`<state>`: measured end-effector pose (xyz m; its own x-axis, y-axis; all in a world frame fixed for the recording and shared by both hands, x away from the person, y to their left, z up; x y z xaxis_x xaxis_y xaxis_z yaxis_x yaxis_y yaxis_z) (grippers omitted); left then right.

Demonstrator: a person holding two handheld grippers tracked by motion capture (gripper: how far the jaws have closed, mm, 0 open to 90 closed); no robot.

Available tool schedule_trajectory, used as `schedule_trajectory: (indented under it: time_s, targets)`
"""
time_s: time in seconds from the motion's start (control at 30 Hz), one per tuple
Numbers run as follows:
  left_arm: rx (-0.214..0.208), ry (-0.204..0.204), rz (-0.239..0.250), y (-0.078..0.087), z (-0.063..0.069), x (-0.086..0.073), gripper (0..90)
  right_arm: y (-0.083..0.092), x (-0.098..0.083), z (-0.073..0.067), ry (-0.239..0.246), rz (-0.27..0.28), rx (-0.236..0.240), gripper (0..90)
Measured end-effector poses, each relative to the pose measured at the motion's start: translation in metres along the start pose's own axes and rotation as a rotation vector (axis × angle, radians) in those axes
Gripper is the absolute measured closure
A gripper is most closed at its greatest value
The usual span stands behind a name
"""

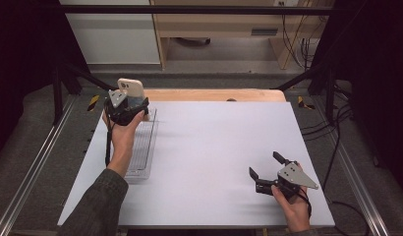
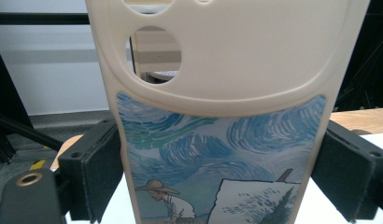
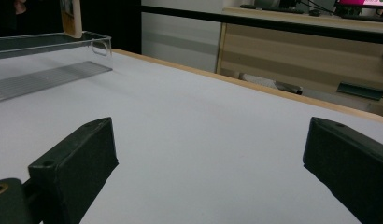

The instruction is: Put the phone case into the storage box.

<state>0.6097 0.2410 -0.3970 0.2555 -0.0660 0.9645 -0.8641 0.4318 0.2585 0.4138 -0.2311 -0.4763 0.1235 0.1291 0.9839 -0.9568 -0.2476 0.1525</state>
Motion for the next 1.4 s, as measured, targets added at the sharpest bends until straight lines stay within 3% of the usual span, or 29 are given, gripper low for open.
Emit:
schedule_trajectory:
  time_s: [0.73,1.17,1.3,1.4]
  targets:
    - [-0.001,0.027,0.008,-0.005,-0.003,-0.009,10.8,0.000,0.000,0.000,-0.007,-0.003,-0.001,2.5]
    - [0.001,0.008,-0.017,-0.008,-0.004,-0.015,10.8,0.000,0.000,0.001,-0.013,-0.002,-0.003,2.4]
    - [-0.007,0.037,-0.017,-0.009,-0.005,-0.016,10.8,0.000,0.000,0.001,-0.013,-0.001,-0.003,2.4]
    - [0.007,0.014,-0.025,-0.010,-0.005,-0.016,10.8,0.000,0.000,0.000,-0.012,-0.002,-0.001,2.4]
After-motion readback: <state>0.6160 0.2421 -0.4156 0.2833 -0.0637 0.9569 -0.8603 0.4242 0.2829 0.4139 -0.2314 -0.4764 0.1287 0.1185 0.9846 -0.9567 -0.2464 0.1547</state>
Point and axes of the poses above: each handheld gripper's, and its own axes: y roughly backward along the jaws, x roughly out of its top, z roughly to its right, the point moved 1 cm from there along -y, roughly forward along the jaws, and after that the axes turned 14 degrees about -x, right-handed, at the moved point
